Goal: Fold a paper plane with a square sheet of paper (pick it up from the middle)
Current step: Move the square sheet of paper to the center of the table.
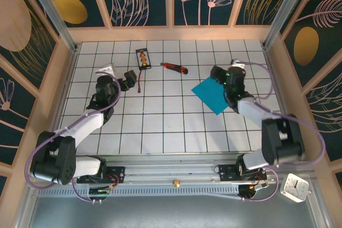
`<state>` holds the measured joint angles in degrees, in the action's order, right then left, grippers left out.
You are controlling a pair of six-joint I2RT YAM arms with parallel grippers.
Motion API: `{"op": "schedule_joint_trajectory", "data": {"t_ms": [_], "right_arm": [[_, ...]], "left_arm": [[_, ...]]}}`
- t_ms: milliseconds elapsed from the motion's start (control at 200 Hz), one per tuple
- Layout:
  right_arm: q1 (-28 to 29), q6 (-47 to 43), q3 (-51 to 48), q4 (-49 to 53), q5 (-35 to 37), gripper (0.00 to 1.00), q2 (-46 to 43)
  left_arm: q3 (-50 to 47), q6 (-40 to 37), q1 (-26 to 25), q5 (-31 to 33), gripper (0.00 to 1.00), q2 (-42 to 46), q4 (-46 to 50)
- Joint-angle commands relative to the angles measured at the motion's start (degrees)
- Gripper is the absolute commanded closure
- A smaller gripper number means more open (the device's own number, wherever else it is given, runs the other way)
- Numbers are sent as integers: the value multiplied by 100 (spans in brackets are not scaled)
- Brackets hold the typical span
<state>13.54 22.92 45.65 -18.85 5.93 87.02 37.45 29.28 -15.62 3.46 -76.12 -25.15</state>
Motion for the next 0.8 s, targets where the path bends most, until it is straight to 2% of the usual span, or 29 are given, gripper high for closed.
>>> {"op": "schedule_joint_trajectory", "data": {"t_ms": [0, 135, 315, 445, 550, 615, 701, 796], "right_arm": [[-154, 483, 640, 1529, -852, 31, 892], [-124, 269, 1424, 2058, -935, 47, 1713], [-118, 347, 1522, 2324, -1379, 52, 2179], [131, 635, 1129, 2306, -1525, 53, 2000], [682, 1179, 774, 2071, -1619, 53, 1813], [1216, 1683, 758, 1801, -1659, 55, 1847], [1925, 2306, 1093, 1479, -1683, 54, 2110], [2618, 2778, 1689, 1342, -1606, 53, 2371]], "left_arm": [[308, 348, -141, -219, 1, -255, 681], [482, 386, -194, -246, 1, -379, 759], [544, 403, -197, -167, 1, -316, 965], [786, 503, -197, 237, 1, -327, 1545], [902, 544, -197, 374, 1, -263, 1913], [939, 604, -201, 392, 1, -195, 2164], [896, 725, -201, 352, 1, -61, 2461], [776, 760, -210, -105, 1, 59, 2598]]}}
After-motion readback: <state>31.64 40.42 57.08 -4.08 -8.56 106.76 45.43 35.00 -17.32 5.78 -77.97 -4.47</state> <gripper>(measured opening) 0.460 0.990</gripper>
